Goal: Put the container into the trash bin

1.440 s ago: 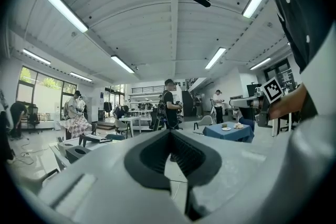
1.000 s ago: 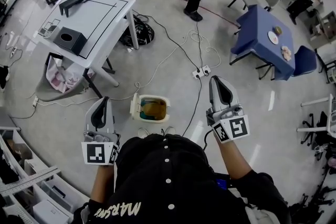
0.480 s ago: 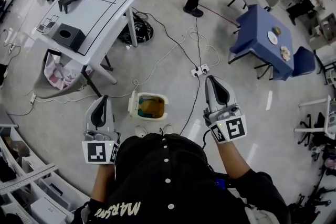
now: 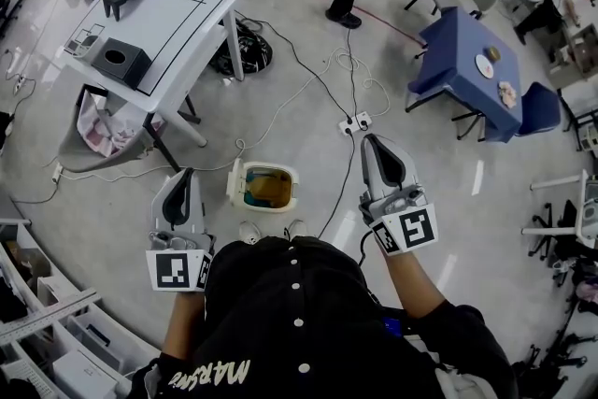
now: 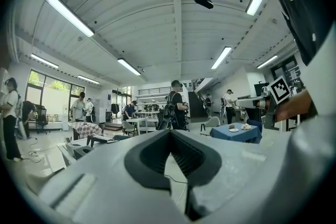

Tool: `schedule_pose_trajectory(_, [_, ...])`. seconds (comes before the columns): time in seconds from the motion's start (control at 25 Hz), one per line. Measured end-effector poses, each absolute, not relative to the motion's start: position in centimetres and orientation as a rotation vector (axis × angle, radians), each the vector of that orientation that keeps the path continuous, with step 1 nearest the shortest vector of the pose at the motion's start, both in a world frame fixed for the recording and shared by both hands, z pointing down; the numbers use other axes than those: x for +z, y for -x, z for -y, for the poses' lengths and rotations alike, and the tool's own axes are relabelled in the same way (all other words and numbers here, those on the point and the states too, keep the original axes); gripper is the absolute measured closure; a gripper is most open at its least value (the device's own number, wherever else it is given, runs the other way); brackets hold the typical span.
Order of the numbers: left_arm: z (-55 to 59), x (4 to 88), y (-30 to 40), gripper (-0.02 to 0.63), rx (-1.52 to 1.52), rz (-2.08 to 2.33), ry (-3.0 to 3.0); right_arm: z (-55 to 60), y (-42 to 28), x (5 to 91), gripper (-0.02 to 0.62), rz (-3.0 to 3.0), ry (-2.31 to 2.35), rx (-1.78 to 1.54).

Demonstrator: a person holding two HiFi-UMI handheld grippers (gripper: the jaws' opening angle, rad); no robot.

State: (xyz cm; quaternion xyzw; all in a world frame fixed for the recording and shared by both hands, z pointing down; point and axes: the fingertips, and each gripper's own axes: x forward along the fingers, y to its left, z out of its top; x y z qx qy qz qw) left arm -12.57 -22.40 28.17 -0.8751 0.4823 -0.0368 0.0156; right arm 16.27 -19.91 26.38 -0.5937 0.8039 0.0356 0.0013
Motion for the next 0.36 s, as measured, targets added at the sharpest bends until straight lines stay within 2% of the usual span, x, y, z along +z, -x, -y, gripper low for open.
schedule_pose_trajectory(0.36, [22.07,27.66,12.3,0.603,-0.107,-1.506,2.715,19.94,-16.25,26.29,0.572,-2.534,1.859,0.113])
